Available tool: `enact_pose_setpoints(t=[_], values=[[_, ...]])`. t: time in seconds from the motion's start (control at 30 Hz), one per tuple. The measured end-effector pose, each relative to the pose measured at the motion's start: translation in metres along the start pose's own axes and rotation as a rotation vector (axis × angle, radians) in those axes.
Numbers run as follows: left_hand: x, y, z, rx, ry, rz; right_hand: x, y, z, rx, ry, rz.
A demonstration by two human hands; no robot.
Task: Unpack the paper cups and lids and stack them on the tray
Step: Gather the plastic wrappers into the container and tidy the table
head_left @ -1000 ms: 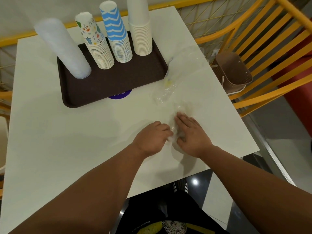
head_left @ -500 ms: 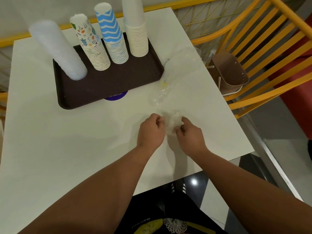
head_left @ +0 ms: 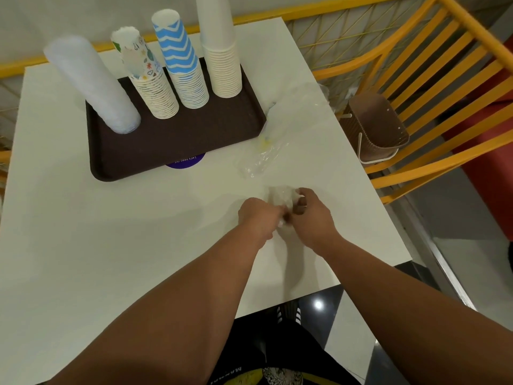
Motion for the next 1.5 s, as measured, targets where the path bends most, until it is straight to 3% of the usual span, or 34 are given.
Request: enact_pose_setpoints(t=[0.07, 0.17, 0.27, 0.37, 0.5, 0.73, 0.9, 1.1, 1.27, 1.37, 1.5], values=[[-0.002, 0.0, -0.003, -0.106, 0.072, -0.119, -0.006, 0.004, 0.004, 0.036, 0.031, -0.01], [-0.012, 0.02, -0.008, -0.206, 0.017, -0.167, -0.011, 0.009, 0.001, 0.007, -0.045, 0.025], [-0.032, 0.054, -0.018, -0.374, -0.034, -0.183, -0.018, -0.02, -0.025, 0.385, -0.177, -0.37], [-0.049, 0.088, -0.029, -0.508, -0.086, -0.211, -0.024, -0.061, -0.072, 0.425, -0.182, -0.518], [-0.06, 0.146, -0.043, -0.52, -0.157, -0.078, -0.029, -0.113, -0.134, 0.432, -0.137, -0.488], [-0.08, 0.246, -0.076, -0.698, -0.377, 0.153, -0.031, -0.226, -0.211, 0.687, -0.079, -0.452], [-0.087, 0.33, -0.125, -0.505, -0.367, 0.268, -0.05, -0.312, -0.243, 0.796, -0.077, -0.525], [-0.1, 0.407, -0.151, -0.431, -0.345, 0.178, -0.058, -0.348, -0.259, 0.605, 0.061, -0.521], [-0.106, 0.424, -0.161, -0.427, -0.287, 0.223, -0.06, -0.346, -0.273, 0.241, 0.243, -0.265], [-0.115, 0.42, -0.163, -0.447, -0.28, 0.249, -0.068, -0.364, -0.276, -0.033, 0.322, -0.361], [-0.126, 0.413, -0.178, -0.439, -0.272, 0.214, -0.078, -0.381, -0.271, 0.077, 0.148, -0.507]])
Point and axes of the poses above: each hand's wrist, its own x-axis towards the middle knuckle, its own y-axis out of the back of the hand, z = x × y, the point moved 3 cm from there along x, towards the middle knuckle, and after that the axes turned 7 degrees about -z, right-handed, at the moved point
